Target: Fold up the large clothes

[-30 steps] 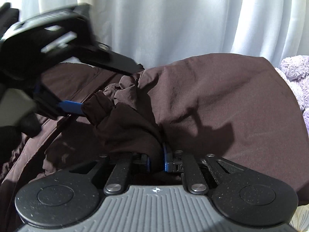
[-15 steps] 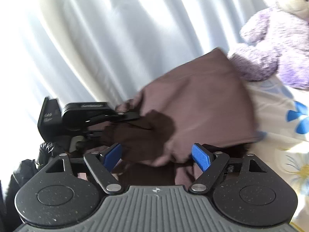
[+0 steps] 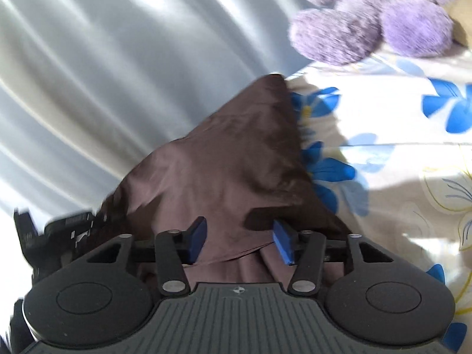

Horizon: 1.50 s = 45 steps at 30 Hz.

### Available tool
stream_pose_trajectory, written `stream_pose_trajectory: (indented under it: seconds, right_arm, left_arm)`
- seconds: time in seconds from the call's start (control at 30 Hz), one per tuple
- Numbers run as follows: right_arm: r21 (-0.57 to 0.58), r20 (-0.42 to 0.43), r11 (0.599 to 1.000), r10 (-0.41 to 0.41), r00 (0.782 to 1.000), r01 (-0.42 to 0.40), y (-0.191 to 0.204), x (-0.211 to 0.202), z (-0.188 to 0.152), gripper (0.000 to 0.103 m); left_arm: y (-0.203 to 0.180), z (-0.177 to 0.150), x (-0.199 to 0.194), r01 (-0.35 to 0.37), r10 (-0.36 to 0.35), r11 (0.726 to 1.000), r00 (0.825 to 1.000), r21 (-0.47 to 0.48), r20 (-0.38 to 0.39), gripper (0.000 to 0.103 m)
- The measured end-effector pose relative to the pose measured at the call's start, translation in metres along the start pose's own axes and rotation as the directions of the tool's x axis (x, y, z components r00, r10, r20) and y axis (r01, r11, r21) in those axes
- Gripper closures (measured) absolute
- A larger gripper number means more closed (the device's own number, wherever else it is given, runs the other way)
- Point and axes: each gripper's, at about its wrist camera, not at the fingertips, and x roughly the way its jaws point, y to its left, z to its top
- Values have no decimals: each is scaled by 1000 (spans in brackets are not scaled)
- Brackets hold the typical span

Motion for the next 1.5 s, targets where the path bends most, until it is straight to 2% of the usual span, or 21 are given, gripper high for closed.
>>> stream_pose_trajectory:
  seconds: [0.1, 0.13, 0.17, 0.2, 0.27, 0.37, 0.43, 0.5, 0.57, 0.7, 0.77, 0.8, 0.87, 0.9, 0.93, 1.0, 1.1, 1.2, 1.3, 1.37, 1.5]
  right_arm:
    - [-24, 21, 998, -60, 998, 60, 0, 0, -5, 88]
    - [-39, 24, 996, -83, 996, 84, 0, -3, -13, 96]
    - [-56, 25, 993, -101, 995, 102, -2, -3, -15, 100]
    - [-79, 27, 990, -115, 993, 117, -1, -5, -16, 100]
    - [-132, 38, 982, -133, 990, 137, 9, -14, -18, 99]
    - [-222, 146, 968, -85, 986, 116, 30, -34, -18, 98]
    - [-293, 232, 948, -52, 971, 121, 49, -39, -16, 97]
    - [-357, 252, 927, -24, 967, 116, 65, -23, -14, 97]
    - [-379, 225, 919, -27, 974, 113, 75, 3, -11, 97]
    - [-409, 146, 899, -103, 984, 155, 72, 64, -14, 97]
    - [-406, 143, 900, -110, 984, 160, 61, 73, -19, 100]
    - [-411, 156, 899, -92, 983, 149, 57, 73, -22, 100]
    - [-422, 167, 893, -95, 981, 158, 57, 73, -24, 100]
    - [-434, 175, 885, -103, 979, 171, 58, 75, -27, 100]
    - [-444, 182, 878, -108, 977, 180, 62, 69, -31, 100]
    - [-459, 191, 866, -119, 974, 196, 62, 73, -34, 100]
    - [-476, 197, 853, -134, 971, 214, 66, 73, -36, 99]
    - [-482, 198, 848, -140, 970, 220, 67, 74, -35, 99]
    - [-481, 198, 849, -139, 970, 219, 67, 73, -35, 99]
    - [-486, 199, 845, -142, 970, 223, 67, 73, -35, 99]
    - [-488, 206, 842, -143, 968, 228, 66, 73, -35, 99]
  left_arm:
    - [12, -8, 5, 30, -31, 999, 999, -44, -32, 57]
    - [11, -8, 7, 37, -39, 998, 999, -43, -33, 64]
    - [10, -6, 6, 44, -45, 998, 998, -38, -36, 66]
    - [9, -6, 1, 47, -48, 999, 998, -27, -29, 70]
    - [-1, 0, -13, 49, -50, 998, 999, 40, 22, 72]
    - [-28, 0, -41, 19, -44, 981, 991, 192, 123, 70]
    - [-35, 2, -38, -34, -3, 971, 988, 237, 154, 56]
    - [-34, 0, -19, -113, 80, 966, 986, 235, 147, 45]
    - [-26, -3, -5, -157, 135, 965, 984, 208, 117, 42]
    - [-1, -7, -16, -164, 142, 979, 976, 125, 165, 17]
    - [6, -5, -26, -176, 149, 975, 970, 133, 190, 16]
    - [6, -6, -32, -198, 167, 971, 963, 136, 209, 16]
    - [7, -8, -54, -293, 250, 948, 929, 128, 274, 17]
    - [10, -7, -59, -311, 267, 944, 918, 114, 294, 17]
    - [12, -7, -66, -288, 248, 953, 920, 97, 302, 17]
    - [10, -7, -71, -193, 167, 979, 941, 61, 295, 17]
    - [-12, -16, -63, -101, 66, 987, 965, 126, 254, 17]
    - [-26, -29, -44, -107, 65, 979, 970, 171, 235, 17]
    - [-20, -33, -24, -143, 118, 982, 975, 126, 188, 17]
    - [-10, -36, -12, -163, 142, 980, 975, 111, 173, 13]
    - [-6, -44, 4, -190, 142, 962, 961, 195, 236, 3]
